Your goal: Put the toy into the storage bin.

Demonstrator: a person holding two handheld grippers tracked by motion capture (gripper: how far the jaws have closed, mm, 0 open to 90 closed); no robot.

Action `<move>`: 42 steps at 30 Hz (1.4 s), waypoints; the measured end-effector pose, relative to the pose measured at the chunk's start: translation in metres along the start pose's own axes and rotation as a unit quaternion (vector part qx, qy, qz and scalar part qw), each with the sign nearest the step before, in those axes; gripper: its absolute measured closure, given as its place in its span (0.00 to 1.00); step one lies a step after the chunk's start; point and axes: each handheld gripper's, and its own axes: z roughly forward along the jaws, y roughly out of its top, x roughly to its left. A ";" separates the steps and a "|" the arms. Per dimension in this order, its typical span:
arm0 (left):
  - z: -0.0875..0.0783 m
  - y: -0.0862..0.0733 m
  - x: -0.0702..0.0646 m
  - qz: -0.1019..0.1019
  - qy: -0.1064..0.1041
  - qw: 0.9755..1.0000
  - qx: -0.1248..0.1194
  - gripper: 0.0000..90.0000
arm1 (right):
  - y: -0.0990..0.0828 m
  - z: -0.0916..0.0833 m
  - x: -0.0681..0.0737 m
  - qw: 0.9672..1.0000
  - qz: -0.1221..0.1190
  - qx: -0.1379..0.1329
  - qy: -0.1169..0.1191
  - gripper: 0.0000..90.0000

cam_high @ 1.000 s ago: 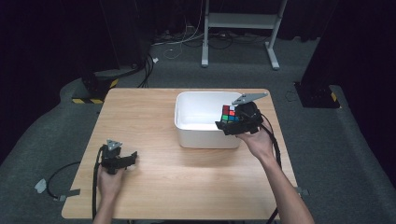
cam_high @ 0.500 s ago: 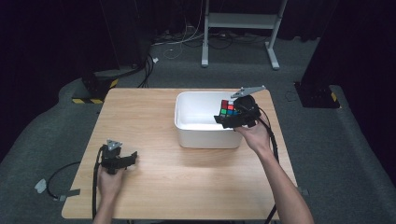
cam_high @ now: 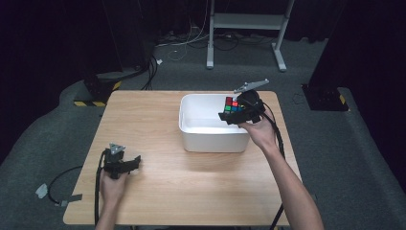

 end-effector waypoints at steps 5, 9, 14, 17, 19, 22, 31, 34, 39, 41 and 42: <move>0.000 0.000 0.000 0.000 0.000 1.000 0.000 0.20 | 0.004 0.003 -0.002 1.000 0.001 0.002 0.002 0.17; 0.000 0.000 0.000 0.000 0.000 1.000 0.000 0.20 | 0.009 0.005 -0.004 1.000 0.004 0.004 0.001 0.17; 0.000 0.000 0.000 0.000 0.000 1.000 0.000 0.20 | 0.013 0.006 -0.007 1.000 0.006 0.000 0.001 0.17; 0.000 0.000 0.000 0.000 0.000 1.000 0.000 0.20 | 0.015 0.008 -0.010 1.000 0.013 -0.005 0.007 0.17; 0.000 0.000 0.000 0.000 0.000 1.000 0.000 0.20 | 0.017 0.011 -0.012 1.000 0.013 0.000 0.001 0.17; 0.000 0.000 0.000 0.000 0.000 1.000 0.000 0.20 | 0.021 0.011 -0.014 1.000 0.014 -0.001 0.000 0.17; 0.000 0.000 0.000 0.000 0.000 1.000 0.000 0.20 | 0.030 0.015 -0.017 1.000 0.013 0.000 -0.003 0.17; 0.000 0.000 0.000 0.000 0.000 1.000 0.000 0.20 | 0.033 0.017 -0.018 1.000 0.013 0.001 -0.001 0.17; 0.000 0.000 0.000 0.000 0.000 1.000 0.000 0.20 | 0.038 0.022 -0.019 1.000 0.015 0.004 0.001 0.17; 0.000 0.000 0.000 0.000 0.000 1.000 0.000 0.20 | 0.039 0.025 -0.021 1.000 0.017 0.000 0.003 0.17; 0.000 0.000 0.000 0.000 0.000 1.000 0.000 0.20 | 0.039 0.026 -0.021 1.000 0.018 0.002 0.004 0.17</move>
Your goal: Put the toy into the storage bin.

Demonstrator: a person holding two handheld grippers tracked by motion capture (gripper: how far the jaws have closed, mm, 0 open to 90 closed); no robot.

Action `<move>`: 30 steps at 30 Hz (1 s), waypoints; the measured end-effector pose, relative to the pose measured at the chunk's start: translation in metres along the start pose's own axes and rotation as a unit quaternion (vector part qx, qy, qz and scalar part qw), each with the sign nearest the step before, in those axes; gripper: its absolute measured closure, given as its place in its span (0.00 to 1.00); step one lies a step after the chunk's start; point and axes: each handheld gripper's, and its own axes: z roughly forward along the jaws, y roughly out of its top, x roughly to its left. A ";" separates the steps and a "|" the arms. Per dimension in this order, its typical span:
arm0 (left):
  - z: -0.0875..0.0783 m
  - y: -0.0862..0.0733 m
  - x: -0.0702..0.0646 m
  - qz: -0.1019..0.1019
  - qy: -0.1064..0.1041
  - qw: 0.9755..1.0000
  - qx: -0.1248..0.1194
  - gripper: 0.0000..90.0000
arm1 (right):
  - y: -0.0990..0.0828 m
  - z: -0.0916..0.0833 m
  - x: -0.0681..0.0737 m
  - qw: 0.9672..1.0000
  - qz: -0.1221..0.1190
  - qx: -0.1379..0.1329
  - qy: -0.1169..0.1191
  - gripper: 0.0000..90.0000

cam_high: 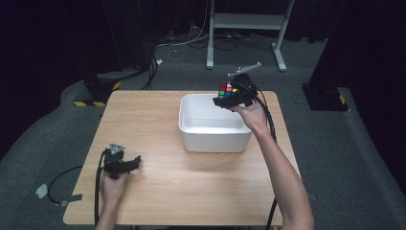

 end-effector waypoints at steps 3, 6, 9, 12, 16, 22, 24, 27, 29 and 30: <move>0.000 0.000 0.000 0.000 0.000 1.000 0.000 0.20 | 0.000 0.004 -0.003 1.000 0.004 0.003 -0.002 0.17; 0.000 0.000 0.000 0.000 0.000 1.000 0.000 0.20 | -0.001 0.008 -0.006 1.000 0.012 0.008 -0.003 0.17; 0.000 0.000 0.000 0.000 0.000 1.000 0.000 0.20 | -0.001 0.012 -0.010 1.000 0.018 0.012 -0.007 0.17; 0.000 0.000 0.000 0.000 0.000 1.000 0.000 0.20 | -0.002 0.016 -0.015 1.000 0.025 0.015 -0.011 0.17; 0.000 0.000 0.000 0.000 0.000 1.000 0.000 0.20 | -0.004 0.020 -0.018 0.999 0.030 0.017 -0.012 0.17; 0.000 0.000 0.000 0.000 0.000 1.000 0.000 0.20 | -0.005 0.028 -0.018 0.999 0.028 0.025 -0.017 0.17; 0.000 0.000 0.000 0.000 0.000 1.000 0.000 0.20 | -0.005 0.032 -0.017 0.999 0.025 0.028 -0.020 0.17; 0.000 0.000 0.000 0.000 0.000 1.000 0.000 0.20 | -0.005 0.038 -0.016 0.999 0.023 0.032 -0.019 0.17; 0.000 0.000 0.000 0.000 0.000 1.000 0.000 0.20 | -0.005 0.041 -0.016 0.999 0.023 0.034 -0.021 0.17; 0.000 0.000 0.000 0.000 0.000 1.000 0.000 0.20 | -0.005 0.041 -0.016 0.999 0.023 0.034 -0.021 0.17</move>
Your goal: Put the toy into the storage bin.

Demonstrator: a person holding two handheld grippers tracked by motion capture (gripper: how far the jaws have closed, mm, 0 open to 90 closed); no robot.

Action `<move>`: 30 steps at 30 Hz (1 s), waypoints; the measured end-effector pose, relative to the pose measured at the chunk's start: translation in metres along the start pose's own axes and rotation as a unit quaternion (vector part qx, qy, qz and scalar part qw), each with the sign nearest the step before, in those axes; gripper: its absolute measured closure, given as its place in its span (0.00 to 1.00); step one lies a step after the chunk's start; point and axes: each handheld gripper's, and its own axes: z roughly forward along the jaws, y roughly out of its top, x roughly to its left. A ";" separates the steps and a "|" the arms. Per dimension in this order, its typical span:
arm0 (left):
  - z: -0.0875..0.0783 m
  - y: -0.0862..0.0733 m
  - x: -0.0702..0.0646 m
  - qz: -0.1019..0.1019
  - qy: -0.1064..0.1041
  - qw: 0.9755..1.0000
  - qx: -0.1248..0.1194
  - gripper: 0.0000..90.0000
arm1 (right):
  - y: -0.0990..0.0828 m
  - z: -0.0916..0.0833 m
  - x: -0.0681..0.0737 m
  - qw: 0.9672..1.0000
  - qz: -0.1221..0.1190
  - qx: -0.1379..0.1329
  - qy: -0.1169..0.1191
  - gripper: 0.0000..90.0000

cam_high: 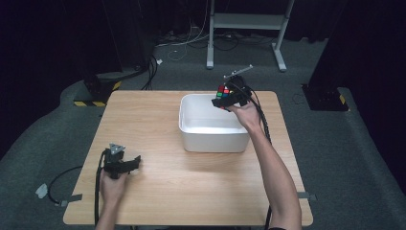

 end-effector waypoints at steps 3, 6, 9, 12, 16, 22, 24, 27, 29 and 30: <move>0.000 0.000 0.000 0.000 0.000 1.000 0.000 0.20 | -0.001 0.004 -0.001 1.000 0.001 0.001 0.001 0.17; 0.000 0.000 0.000 0.000 0.000 1.000 0.000 0.20 | -0.003 0.007 -0.003 1.000 0.009 0.002 0.003 0.17; 0.000 0.000 0.000 0.000 0.000 1.000 0.000 0.20 | -0.004 0.009 -0.004 1.000 0.010 0.003 0.001 0.17; 0.000 0.000 0.000 0.000 0.000 1.000 0.000 0.20 | -0.006 0.010 -0.005 1.000 0.011 0.002 0.002 0.17; 0.000 0.000 0.000 0.000 0.000 1.000 0.000 0.20 | -0.008 0.013 -0.005 1.000 0.012 0.007 0.003 0.17; 0.000 0.000 0.000 0.000 0.000 1.000 0.000 0.20 | -0.010 0.016 -0.006 1.000 0.016 0.013 0.002 0.17; 0.000 0.000 0.000 0.000 0.000 1.000 0.000 0.20 | -0.011 0.017 -0.007 1.000 0.017 0.016 0.002 0.17; 0.000 0.000 0.000 0.000 0.000 1.000 0.000 0.20 | -0.012 0.019 -0.006 1.000 0.019 0.020 0.002 0.17; 0.000 0.000 0.000 0.000 0.000 1.000 0.000 0.20 | -0.013 0.019 -0.005 1.000 0.018 0.020 0.002 0.17; 0.000 0.000 0.000 0.000 0.000 1.000 0.000 0.20 | -0.013 0.019 -0.005 1.000 0.018 0.020 0.002 0.17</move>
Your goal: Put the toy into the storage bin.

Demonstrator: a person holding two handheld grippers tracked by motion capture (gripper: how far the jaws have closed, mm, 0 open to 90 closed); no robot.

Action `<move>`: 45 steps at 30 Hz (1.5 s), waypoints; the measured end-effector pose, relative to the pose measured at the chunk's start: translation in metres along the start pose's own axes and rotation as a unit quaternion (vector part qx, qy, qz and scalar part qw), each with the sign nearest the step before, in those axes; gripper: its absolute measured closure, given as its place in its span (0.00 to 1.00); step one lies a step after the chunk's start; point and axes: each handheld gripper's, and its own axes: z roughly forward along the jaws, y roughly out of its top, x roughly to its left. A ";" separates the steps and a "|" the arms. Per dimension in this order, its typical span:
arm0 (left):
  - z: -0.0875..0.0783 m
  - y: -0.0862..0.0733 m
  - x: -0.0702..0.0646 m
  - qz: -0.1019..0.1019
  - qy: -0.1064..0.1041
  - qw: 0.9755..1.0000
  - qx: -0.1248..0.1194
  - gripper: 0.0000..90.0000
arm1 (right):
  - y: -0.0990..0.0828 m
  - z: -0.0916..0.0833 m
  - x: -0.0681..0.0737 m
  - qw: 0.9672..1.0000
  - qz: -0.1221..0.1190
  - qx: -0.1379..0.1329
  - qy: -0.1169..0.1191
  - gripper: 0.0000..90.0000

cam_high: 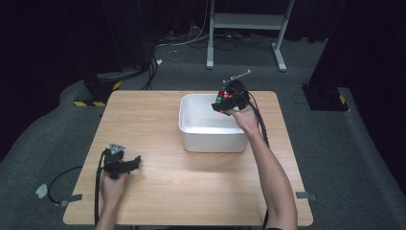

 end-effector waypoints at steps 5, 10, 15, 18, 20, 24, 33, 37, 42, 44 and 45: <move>0.000 0.000 0.000 0.000 0.000 1.000 0.000 0.20 | -0.002 0.003 0.000 1.000 0.002 0.004 0.000 0.17; 0.000 0.000 0.000 0.000 0.000 1.000 0.000 0.20 | -0.003 0.005 0.000 1.000 0.000 0.008 -0.002 0.17; 0.000 0.000 0.000 0.000 0.000 1.000 0.000 0.20 | -0.004 0.008 -0.001 1.000 0.002 0.011 -0.005 0.17; 0.000 0.000 0.000 0.000 0.000 1.000 0.000 0.20 | -0.005 0.010 -0.002 1.000 0.002 0.015 -0.005 0.17; 0.000 0.000 0.000 0.000 0.000 1.000 0.000 0.20 | -0.005 0.010 -0.002 1.000 0.003 0.016 -0.006 0.17; 0.000 0.000 0.000 0.000 0.000 1.000 0.000 0.20 | -0.007 0.012 -0.003 1.000 0.003 0.019 -0.007 0.17; 0.000 0.000 0.000 0.000 0.000 1.000 0.000 0.20 | -0.010 0.016 -0.004 1.000 0.007 0.029 -0.005 0.17; 0.000 0.000 0.000 0.000 0.000 1.000 0.000 0.20 | -0.011 0.018 -0.004 0.999 0.008 0.033 -0.005 0.17; 0.000 0.000 0.000 0.000 0.000 1.000 0.000 0.20 | -0.012 0.016 -0.001 0.999 0.004 0.034 -0.008 0.17; 0.000 0.000 0.000 0.000 0.000 1.000 0.000 0.20 | -0.011 0.016 0.000 0.999 0.000 0.035 -0.010 0.17; 0.000 0.000 0.000 0.000 0.000 1.000 0.000 0.20 | -0.011 0.015 0.000 0.999 0.001 0.033 -0.010 0.17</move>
